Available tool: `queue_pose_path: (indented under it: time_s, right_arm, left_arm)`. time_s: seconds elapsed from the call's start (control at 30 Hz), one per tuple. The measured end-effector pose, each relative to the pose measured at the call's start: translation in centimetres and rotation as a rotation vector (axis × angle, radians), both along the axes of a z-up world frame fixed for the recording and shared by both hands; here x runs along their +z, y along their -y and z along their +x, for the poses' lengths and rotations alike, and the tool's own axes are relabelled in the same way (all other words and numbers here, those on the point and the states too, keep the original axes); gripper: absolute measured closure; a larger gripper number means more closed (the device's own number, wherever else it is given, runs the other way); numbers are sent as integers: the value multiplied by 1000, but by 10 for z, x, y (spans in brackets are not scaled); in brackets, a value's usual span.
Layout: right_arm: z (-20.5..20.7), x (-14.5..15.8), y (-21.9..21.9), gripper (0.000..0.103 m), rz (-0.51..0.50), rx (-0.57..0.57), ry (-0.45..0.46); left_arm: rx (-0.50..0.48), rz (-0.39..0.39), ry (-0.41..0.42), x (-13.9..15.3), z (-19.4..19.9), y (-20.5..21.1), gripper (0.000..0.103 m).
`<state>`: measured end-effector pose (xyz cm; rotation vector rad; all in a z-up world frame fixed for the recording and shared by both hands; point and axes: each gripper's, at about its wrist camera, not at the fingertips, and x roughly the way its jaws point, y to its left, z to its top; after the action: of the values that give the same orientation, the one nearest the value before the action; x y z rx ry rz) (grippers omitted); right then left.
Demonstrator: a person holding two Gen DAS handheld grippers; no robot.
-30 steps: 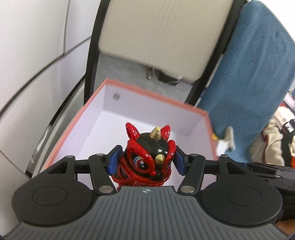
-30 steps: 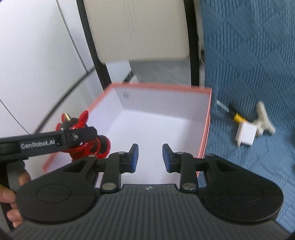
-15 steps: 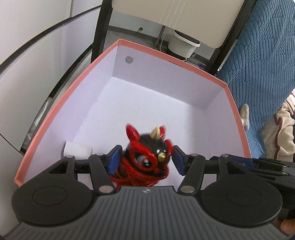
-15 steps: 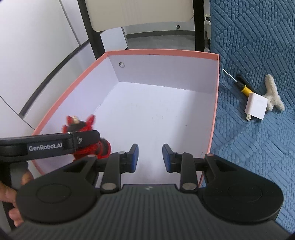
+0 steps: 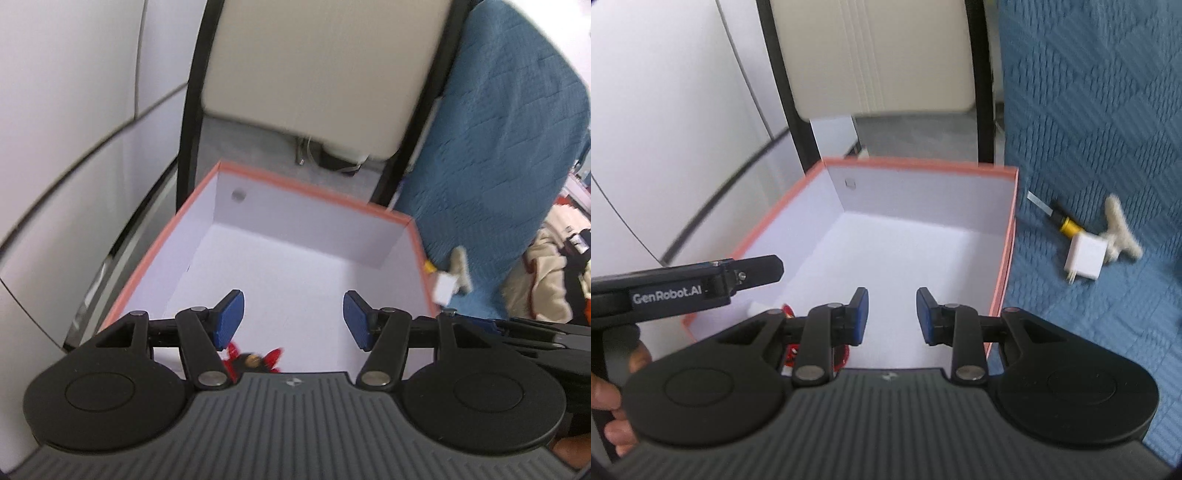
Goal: Organize rigid objects
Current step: 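Withdraw the left tool from the box back toward the seat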
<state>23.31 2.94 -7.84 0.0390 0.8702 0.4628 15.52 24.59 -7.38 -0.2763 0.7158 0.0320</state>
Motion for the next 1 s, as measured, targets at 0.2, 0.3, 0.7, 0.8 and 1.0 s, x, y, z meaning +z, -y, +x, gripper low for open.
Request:
queue_pose_path:
  time_s: [0.2,0.3,0.7,0.8,1.0]
  right_arm:
    - [-18,35,24,71,44,2,102]
    - [-27,49,40,71,74,2,131]
    - [-60,79,111,71,89,-43,208]
    - [-64,77,129,71,84,-59,210]
    - [-74,71,163,71,88,-90,202]
  left_arm:
    - [1,-14,91,43,-23,23,38]
    - [-7,-23,126,61,-37,40,38]
    - [-79,-53,178,85,-68,119,38]
    - [-93,-51,176,82,-73,136,38]
    - [-125,-41,155,69,-75,167,38]
